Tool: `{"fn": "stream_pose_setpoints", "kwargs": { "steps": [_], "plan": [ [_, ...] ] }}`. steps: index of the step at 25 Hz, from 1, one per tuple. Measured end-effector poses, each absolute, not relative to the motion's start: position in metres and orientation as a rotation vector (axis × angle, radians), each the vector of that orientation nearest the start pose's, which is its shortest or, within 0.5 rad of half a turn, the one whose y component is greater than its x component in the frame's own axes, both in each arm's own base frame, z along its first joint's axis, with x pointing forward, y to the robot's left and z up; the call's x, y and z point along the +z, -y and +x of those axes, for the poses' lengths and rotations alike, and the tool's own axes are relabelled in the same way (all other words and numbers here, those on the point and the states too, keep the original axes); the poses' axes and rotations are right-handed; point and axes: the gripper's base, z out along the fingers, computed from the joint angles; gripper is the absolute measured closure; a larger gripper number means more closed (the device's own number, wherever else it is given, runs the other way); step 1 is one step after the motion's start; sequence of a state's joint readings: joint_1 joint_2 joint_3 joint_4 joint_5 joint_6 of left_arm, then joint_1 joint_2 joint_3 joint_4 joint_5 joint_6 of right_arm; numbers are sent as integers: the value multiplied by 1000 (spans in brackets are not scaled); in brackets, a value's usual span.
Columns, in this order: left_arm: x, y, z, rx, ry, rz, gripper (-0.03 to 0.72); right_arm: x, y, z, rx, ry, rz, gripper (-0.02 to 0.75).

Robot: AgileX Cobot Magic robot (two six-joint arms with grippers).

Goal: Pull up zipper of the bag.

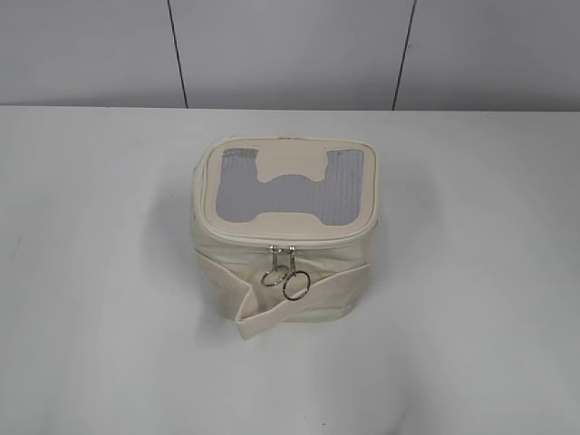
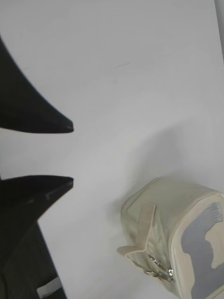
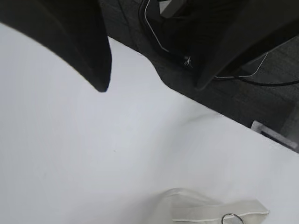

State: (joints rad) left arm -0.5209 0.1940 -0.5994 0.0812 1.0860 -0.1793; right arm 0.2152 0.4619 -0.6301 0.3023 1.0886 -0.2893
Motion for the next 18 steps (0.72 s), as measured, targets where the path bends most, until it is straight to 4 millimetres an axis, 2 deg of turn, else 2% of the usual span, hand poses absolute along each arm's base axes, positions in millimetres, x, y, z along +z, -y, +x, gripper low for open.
{"fn": "stream_pose_setpoints", "kwargs": {
  "steps": [5, 11, 18],
  "plan": [
    [291, -10, -5, -349, -1993, 343, 449, 285, -25, 21, 275, -2144, -530, 307],
    [289, -9, -7, -354, -1974, 380, 449, 281, -15, -6, 244, -2003, -431, 307],
    [288, -8, -8, -356, -1967, 418, 449, 280, -10, -9, 235, -1995, -347, 308]
  ]
}}
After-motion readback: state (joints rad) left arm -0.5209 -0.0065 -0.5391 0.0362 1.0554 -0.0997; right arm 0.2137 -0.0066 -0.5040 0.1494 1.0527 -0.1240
